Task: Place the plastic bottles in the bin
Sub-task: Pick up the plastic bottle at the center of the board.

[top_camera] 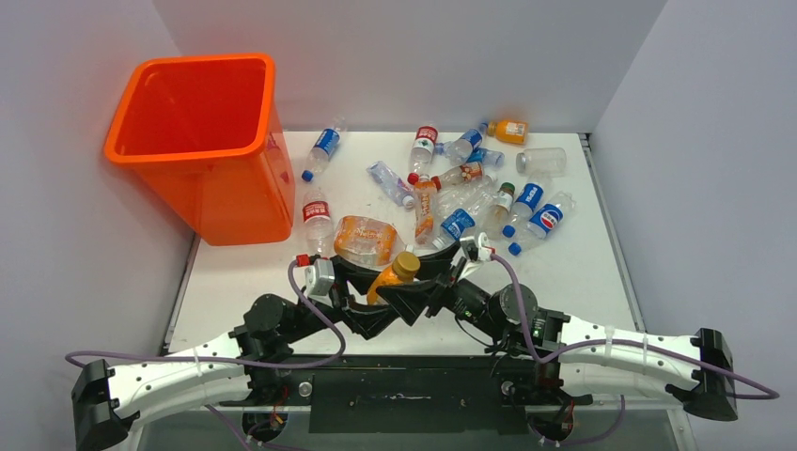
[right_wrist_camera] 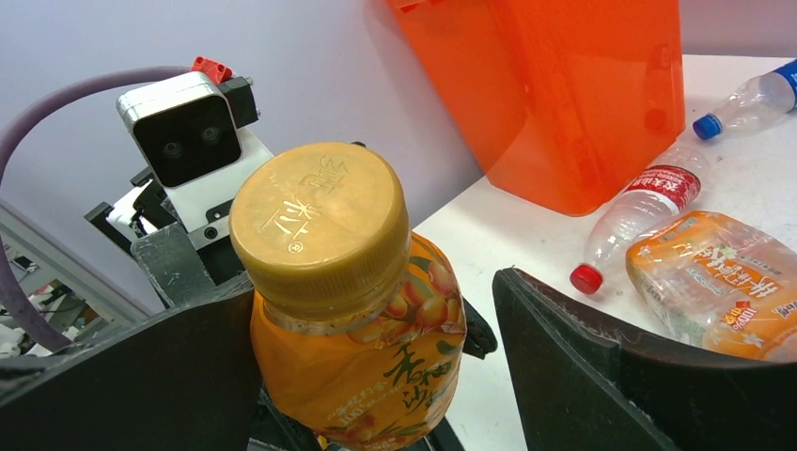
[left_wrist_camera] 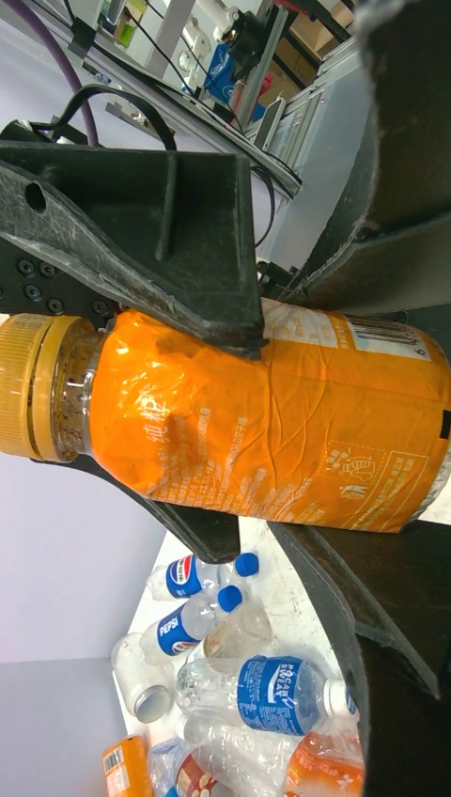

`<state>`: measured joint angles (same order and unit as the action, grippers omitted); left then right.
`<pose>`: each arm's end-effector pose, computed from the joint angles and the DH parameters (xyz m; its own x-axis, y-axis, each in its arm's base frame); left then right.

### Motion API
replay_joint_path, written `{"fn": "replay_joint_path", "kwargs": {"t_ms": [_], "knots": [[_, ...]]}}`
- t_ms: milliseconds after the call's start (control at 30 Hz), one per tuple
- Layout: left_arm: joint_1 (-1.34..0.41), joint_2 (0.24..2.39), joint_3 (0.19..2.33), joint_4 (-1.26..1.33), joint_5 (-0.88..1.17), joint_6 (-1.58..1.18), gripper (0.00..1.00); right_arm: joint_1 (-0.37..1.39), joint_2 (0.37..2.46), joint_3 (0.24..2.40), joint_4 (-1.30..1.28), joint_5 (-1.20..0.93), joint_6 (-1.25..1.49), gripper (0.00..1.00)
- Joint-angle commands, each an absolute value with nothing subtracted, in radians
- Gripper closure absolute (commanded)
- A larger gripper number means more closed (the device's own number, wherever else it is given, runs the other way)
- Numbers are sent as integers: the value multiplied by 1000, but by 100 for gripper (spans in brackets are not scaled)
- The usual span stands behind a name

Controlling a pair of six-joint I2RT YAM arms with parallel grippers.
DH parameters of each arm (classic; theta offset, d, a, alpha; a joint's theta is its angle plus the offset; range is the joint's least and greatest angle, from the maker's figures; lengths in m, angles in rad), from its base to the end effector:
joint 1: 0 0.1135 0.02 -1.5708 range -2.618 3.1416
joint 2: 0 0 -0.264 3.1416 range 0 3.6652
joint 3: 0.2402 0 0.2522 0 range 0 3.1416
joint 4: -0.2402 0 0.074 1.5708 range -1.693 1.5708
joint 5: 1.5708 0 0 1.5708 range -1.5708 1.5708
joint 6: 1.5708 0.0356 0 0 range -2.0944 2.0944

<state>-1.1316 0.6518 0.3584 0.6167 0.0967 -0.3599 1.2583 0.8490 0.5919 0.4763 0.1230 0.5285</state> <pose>0.0674 -0.1515 0.2950 -0.2045 -0.3890 -0.8982 0.9272 0.2173 -0.3052 0.0670 0.1932 0.3312 -0.3999 0.3900 -0.8294 -0.8174 0.2576 0.5152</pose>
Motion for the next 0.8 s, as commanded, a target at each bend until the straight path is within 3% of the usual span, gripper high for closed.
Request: {"fn": "replay_joint_path", "kwargs": {"t_ms": [0, 67, 167, 233, 333, 400, 633, 767], "knots": [[-1156, 653, 405, 741, 94, -368, 100, 1258, 884, 577, 546, 130, 548, 17], [-1160, 654, 406, 740, 87, -369, 100, 1259, 887, 573, 547, 126, 550, 21], [-1167, 649, 407, 742, 79, -370, 100, 1258, 881, 567, 541, 128, 549, 40], [-1170, 646, 406, 742, 74, -371, 90, 1259, 872, 562, 536, 130, 548, 51], [-1171, 631, 397, 742, 91, -369, 46, 1259, 849, 565, 509, 131, 528, 62], [-1171, 598, 370, 752, 113, -349, 1, 1259, 810, 581, 449, 134, 495, 65], [-1170, 346, 392, 503, 9, -287, 4, 1258, 681, 676, 101, 92, 307, 67], [-1169, 379, 524, 392, -70, -307, 4, 1257, 666, 697, 13, 33, 265, 68]]}}
